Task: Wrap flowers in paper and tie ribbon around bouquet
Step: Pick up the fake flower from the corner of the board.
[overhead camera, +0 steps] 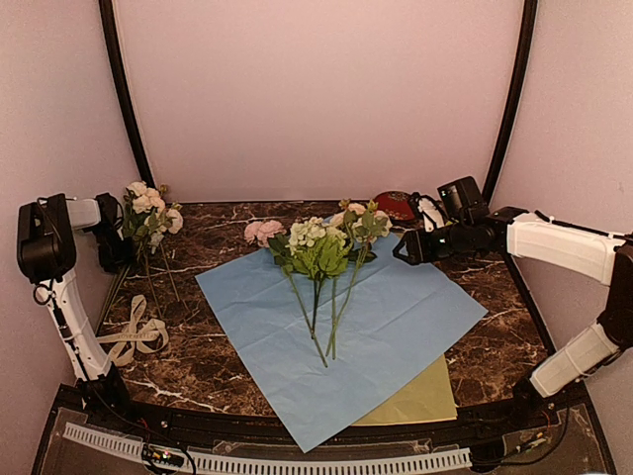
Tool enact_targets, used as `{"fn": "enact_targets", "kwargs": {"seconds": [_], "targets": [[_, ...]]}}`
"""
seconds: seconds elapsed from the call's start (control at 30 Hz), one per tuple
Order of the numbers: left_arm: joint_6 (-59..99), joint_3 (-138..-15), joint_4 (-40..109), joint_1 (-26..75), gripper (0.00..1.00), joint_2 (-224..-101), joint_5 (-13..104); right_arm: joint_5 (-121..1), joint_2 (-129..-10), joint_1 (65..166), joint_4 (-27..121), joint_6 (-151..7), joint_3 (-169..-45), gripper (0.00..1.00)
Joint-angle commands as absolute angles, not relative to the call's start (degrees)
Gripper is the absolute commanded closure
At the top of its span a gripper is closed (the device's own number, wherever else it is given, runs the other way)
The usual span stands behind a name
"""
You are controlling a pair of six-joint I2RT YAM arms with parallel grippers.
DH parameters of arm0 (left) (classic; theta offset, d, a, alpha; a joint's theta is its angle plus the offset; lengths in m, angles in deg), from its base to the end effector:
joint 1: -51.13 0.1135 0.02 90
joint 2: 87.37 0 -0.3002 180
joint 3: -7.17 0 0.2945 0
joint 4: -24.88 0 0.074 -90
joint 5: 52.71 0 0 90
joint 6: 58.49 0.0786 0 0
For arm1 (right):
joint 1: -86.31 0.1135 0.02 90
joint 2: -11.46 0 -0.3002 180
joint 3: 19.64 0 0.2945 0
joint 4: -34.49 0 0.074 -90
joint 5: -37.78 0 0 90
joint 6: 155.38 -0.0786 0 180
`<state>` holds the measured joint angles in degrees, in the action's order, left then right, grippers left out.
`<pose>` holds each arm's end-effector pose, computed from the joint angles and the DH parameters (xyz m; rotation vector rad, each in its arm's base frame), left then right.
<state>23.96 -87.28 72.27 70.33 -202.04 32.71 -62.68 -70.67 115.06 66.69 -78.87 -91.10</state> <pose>0.4509 0.1637 0.1436 -0.6588 2.6765 0.1650 0.3256 0.1949 0.2534 -0.4092 2.3408 0.5759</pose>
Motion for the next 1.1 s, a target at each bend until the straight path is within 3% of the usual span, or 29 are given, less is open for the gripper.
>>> {"fn": "enact_targets", "kwargs": {"seconds": [0.0,0.23,0.43,0.6,0.87,1.07], "targets": [[27.16,-88.74,70.26,70.20,0.45,-202.30,37.67,-62.41,-70.90,115.49,66.30,-78.08,-92.18,0.46],[27.74,-88.70,69.60,70.20,0.48,-205.00,41.23,-62.50,-70.98,115.49,66.41,-78.34,-91.87,0.46],[27.30,-86.11,68.35,70.12,0.68,-203.54,43.43,-62.76,-70.88,115.49,66.37,-78.59,-91.78,0.46],[26.95,-81.12,64.14,70.07,0.78,-199.50,44.83,-63.57,-71.24,115.53,66.16,-78.98,-92.04,0.46],[27.20,-80.41,65.99,69.79,0.80,-197.20,49.77,-64.02,-71.78,115.66,66.24,-79.18,-92.69,0.45],[28.44,-79.58,67.32,69.49,0.75,-196.71,47.24,-64.42,-72.21,115.77,66.28,-79.16,-93.34,0.45]]}}
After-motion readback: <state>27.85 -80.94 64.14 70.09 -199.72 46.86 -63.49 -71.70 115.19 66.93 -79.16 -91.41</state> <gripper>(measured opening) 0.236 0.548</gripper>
